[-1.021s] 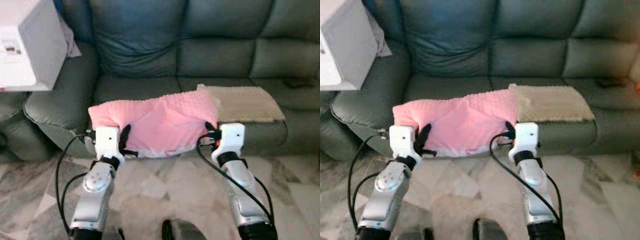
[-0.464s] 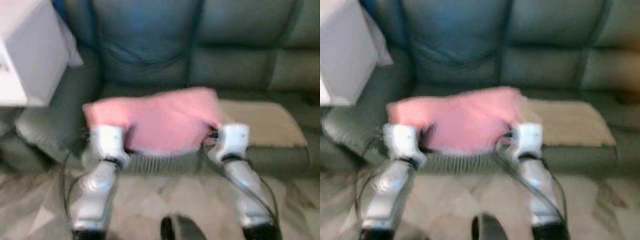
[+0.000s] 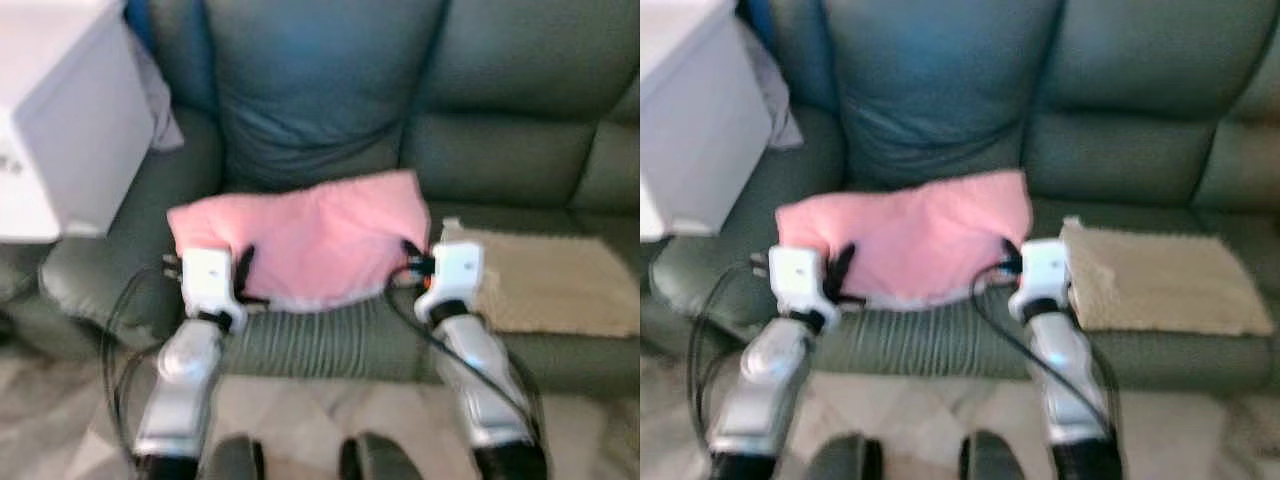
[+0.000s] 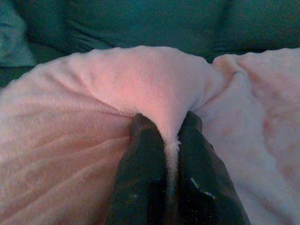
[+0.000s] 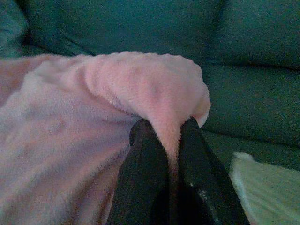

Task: Move the pillow to the sofa

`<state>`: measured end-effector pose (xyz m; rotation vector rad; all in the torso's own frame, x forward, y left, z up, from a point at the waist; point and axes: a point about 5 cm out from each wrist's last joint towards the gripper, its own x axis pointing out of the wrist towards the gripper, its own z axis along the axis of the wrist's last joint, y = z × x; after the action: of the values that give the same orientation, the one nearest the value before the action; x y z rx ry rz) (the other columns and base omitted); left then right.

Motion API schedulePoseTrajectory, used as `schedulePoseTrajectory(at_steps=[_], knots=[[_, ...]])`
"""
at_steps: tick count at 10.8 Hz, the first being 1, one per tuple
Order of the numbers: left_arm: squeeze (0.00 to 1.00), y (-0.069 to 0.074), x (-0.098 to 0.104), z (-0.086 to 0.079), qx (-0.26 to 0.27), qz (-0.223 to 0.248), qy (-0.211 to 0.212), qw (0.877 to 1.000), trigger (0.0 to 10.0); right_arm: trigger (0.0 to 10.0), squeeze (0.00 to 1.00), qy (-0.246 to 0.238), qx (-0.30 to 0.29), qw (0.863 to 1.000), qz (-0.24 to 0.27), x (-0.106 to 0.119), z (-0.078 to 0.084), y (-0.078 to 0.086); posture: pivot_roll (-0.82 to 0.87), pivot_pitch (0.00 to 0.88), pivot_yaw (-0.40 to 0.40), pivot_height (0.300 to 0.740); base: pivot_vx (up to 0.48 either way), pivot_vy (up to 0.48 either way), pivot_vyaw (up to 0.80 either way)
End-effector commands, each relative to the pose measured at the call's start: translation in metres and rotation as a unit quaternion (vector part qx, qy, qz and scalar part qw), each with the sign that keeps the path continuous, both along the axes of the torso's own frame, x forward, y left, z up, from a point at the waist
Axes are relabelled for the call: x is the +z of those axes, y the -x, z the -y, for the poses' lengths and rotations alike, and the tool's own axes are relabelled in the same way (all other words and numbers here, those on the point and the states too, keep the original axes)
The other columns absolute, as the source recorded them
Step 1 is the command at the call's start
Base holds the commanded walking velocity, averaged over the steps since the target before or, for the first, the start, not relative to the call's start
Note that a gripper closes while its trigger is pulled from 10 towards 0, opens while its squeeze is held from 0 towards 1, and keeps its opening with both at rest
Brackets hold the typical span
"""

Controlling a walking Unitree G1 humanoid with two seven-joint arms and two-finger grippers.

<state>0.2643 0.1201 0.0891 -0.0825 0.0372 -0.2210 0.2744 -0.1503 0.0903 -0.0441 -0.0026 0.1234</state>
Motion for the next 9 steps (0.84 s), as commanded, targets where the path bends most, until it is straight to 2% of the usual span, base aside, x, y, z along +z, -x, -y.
schedulePoseTrajectory(at_steps=[1,4,7,9], knots=[[0.0,0.0008,0.0017,0.0041,-0.012,0.005,0.003,1.0,10.0,10.0,0.0,-0.001,-0.001,1.0,0.001,0.0009,0.0017,-0.0002,-0.05,0.105,-0.078,0.74,0.0,0.382,0.0],[0.0,0.0007,0.002,0.0047,-0.014,0.006,0.004,1.0,10.0,10.0,0.0,0.0,0.001,1.0,0.001,0.0011,0.0016,-0.0016,-0.05,0.102,-0.08,0.74,0.0,0.48,-0.14],[0.0,0.0014,0.003,0.0069,-0.019,0.009,0.003,1.0,10.0,10.0,0.0,-0.001,0.002,1.0,-0.001,0.0003,0.0002,-0.0002,-0.05,0.106,-0.079,0.74,0.0,0.0,0.0],[0.0,0.0016,0.0045,0.0077,-0.024,0.014,0.003,1.0,10.0,10.0,0.0,-0.001,0.002,1.0,-0.003,-0.0004,0.0001,0.0001,-0.05,0.108,-0.081,0.74,0.0,0.0,-0.56]])
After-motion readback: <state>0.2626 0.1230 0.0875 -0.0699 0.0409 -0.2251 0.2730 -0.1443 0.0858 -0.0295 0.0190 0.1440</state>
